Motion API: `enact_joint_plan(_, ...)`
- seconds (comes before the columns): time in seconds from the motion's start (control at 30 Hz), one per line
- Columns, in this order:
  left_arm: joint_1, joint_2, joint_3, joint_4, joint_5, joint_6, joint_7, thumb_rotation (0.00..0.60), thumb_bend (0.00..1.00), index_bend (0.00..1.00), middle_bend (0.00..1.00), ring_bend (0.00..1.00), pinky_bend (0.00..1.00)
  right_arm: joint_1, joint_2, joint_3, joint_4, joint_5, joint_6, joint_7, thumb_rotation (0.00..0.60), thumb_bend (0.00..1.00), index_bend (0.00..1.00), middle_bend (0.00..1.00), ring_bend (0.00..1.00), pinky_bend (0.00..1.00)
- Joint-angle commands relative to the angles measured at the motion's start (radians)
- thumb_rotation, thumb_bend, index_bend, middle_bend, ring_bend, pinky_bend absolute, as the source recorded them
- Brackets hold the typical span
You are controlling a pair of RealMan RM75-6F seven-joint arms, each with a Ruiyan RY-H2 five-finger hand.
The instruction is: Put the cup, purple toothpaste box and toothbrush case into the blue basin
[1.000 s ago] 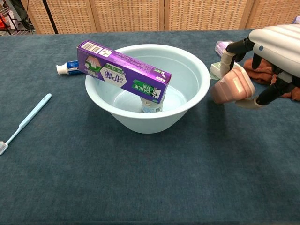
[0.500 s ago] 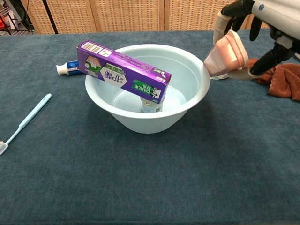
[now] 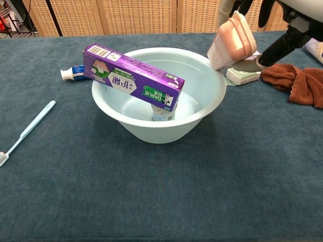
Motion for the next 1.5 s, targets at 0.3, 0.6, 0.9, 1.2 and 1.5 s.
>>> enact_joint_plan(0.3,0.001,0.002,0.001,-0.001,0.003,0.001,-0.002,0.600,0.22,0.17,0.00,0.00,0.03,0.014,-0.039,-0.015,-0.025,-0.006,-0.011,-0.037,0.600,0.26,0.59,0.41,0.34,0.42)
enact_joint_plan(0.6,0.002,0.004,0.000,-0.002,0.005,0.005,-0.006,0.600,0.22,0.17,0.00,0.00,0.03,0.016,-0.067,-0.028,-0.034,-0.002,-0.013,-0.053,0.600,0.26,0.59,0.40,0.34,0.42)
enact_joint_plan(0.9,0.001,0.002,0.000,-0.001,0.004,0.001,-0.004,0.600,0.22,0.17,0.00,0.00,0.03,0.015,-0.054,-0.041,-0.042,0.030,-0.036,-0.040,0.600,0.21,0.33,0.06,0.03,0.29)
enact_joint_plan(1.2,0.001,0.000,0.001,0.000,0.005,0.000,-0.002,0.600,0.22,0.17,0.00,0.00,0.03,0.017,-0.036,-0.041,-0.038,0.021,-0.038,-0.017,0.600,0.16,0.13,0.00,0.00,0.16)
enact_joint_plan(1.5,0.002,-0.001,0.000,0.000,0.004,0.002,-0.005,0.600,0.22,0.17,0.00,0.00,0.03,0.011,-0.028,-0.026,-0.020,0.021,-0.014,-0.031,0.600,0.16,0.11,0.00,0.00,0.11)
